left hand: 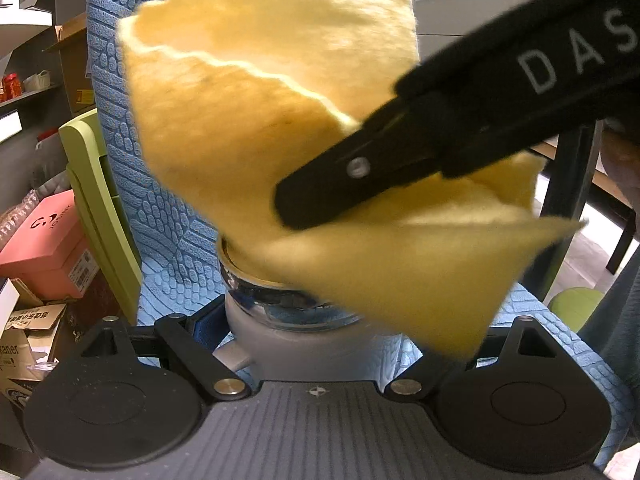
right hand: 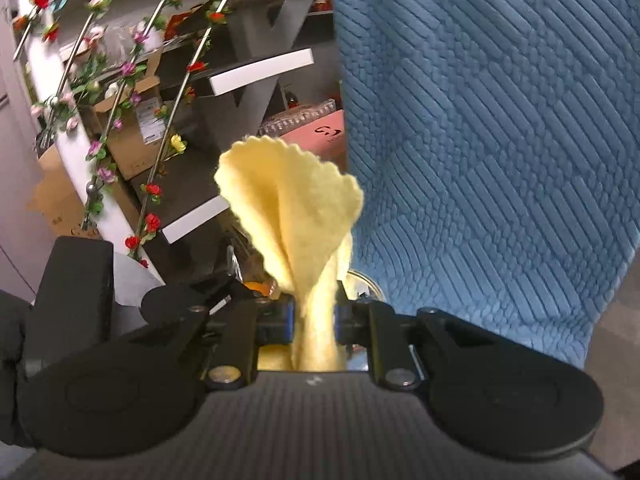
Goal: Clean container
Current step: 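Keep wiping inside the mug with the cloth in the right gripper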
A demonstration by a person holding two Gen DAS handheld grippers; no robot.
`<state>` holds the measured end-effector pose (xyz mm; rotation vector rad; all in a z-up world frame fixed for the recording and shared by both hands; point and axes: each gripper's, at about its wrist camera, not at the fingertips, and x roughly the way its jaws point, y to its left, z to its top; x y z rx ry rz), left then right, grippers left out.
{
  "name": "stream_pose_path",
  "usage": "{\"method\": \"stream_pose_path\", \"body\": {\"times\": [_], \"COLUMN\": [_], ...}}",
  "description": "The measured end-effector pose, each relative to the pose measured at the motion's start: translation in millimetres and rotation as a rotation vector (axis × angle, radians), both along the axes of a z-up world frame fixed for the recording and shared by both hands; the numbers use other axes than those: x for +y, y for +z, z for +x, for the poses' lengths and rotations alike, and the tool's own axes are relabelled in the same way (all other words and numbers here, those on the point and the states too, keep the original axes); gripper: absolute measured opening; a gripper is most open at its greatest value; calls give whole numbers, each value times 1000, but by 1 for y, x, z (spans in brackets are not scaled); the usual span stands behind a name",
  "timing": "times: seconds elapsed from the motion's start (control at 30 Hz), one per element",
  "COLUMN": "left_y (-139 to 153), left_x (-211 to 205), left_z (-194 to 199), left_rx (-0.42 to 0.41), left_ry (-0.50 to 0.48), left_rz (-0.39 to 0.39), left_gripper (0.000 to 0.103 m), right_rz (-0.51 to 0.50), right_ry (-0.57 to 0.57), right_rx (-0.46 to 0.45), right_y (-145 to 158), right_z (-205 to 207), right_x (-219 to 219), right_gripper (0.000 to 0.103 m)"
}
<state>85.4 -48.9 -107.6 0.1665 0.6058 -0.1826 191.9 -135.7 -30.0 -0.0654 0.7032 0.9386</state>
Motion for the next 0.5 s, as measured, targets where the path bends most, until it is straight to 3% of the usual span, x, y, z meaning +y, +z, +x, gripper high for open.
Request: {"method": "stream_pose_path", "body": {"times": [0.13, 0.37, 0.5], "left_y": [-1, 1, 3], "left_x": [-4, -6, -7], "left_z": [-1, -3, -4], "left_rx": [-2, -1, 1], "left_ry": [5, 6, 8], "left_rz": [2, 2, 1], "left_gripper": [91, 91, 91], "right_rz": [4, 8, 12], "right_ry": [-33, 26, -19], "right_rx": [-15, -7, -1], "right_y": [-2, -1, -2], "right_z": [7, 1, 4], "right_x": [1, 6, -3], "right_gripper": [17, 18, 17]}}
